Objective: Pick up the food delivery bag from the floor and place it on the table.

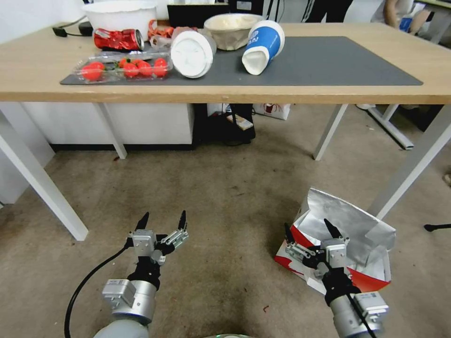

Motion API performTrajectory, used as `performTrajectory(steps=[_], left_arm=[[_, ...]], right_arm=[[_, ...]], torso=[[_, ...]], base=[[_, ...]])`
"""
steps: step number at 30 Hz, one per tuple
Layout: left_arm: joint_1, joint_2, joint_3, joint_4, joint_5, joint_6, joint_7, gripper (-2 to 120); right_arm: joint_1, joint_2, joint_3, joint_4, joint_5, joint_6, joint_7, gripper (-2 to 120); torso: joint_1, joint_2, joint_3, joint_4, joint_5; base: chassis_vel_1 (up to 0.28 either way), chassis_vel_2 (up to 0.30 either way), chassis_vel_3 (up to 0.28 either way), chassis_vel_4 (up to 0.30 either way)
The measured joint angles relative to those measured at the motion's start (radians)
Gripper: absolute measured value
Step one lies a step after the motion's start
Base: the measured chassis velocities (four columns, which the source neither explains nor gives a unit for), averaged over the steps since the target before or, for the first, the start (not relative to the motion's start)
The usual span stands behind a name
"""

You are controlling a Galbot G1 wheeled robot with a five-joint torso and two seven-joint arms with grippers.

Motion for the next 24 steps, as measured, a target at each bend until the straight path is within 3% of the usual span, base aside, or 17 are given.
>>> performTrajectory(steps=[3,4,5,6,7,9,18,24], left_arm=[[-0.001,0.001,0.000,0.000,0.000,0.001,0.000,100],[-0.001,0.001,0.000,-0.001,0.000,0.003,0.000,100],[0.000,0.001,0.000,-0.003,0.000,0.005,0.000,100],[0.000,0.001,0.000,-0.003,0.000,0.005,0.000,100],[0.001,0.001,-0.001,-0.004,0.000,0.005,0.000,100],[0.001,-0.001,-0.001,-0.004,0.000,0.006,-0.002,100],[0.001,-0.005,0.002,-0.009,-0.002,0.020,-0.007,100],[0.001,-0.010,0.004,-0.007,0.004,0.024,-0.017,100]], right_arm=[[0.013,-0.063,0.027,-0.033,0.064,0.002,-0.013,100],[0.022,-0.108,0.048,-0.065,0.105,0.020,-0.024,100],[0.046,-0.231,0.109,-0.138,0.189,0.067,-0.050,100],[0.046,-0.231,0.109,-0.138,0.189,0.067,-0.050,100],[0.066,-0.303,0.161,-0.174,0.244,0.076,-0.069,100],[0.086,-0.366,0.209,-0.209,0.292,0.071,-0.101,100],[0.180,-0.538,0.265,-0.380,0.401,0.097,-0.210,100],[0.256,-0.681,0.257,-0.576,0.443,0.156,-0.290,100]], torso=[[0.000,0.000,0.000,0.0001,0.0000],[0.000,0.000,0.000,0.0000,0.0002],[0.000,0.001,0.000,0.0000,0.0005],[0.000,0.001,0.000,0.0000,0.0005],[0.000,0.001,0.000,0.0000,0.0001],[0.000,0.001,0.000,0.0001,0.0000],[0.000,0.001,0.000,0.0000,0.0001],[0.000,0.002,0.000,-0.0001,0.0000]], base=[[0.000,0.000,0.000,0.000],[0.000,0.000,0.000,0.000],[0.000,0.000,0.000,0.000],[0.000,0.000,0.000,0.000],[0.000,0.000,0.000,0.000],[0.000,0.000,0.000,0.000],[0.000,0.000,0.000,0.000],[0.000,0.000,0.000,0.000]])
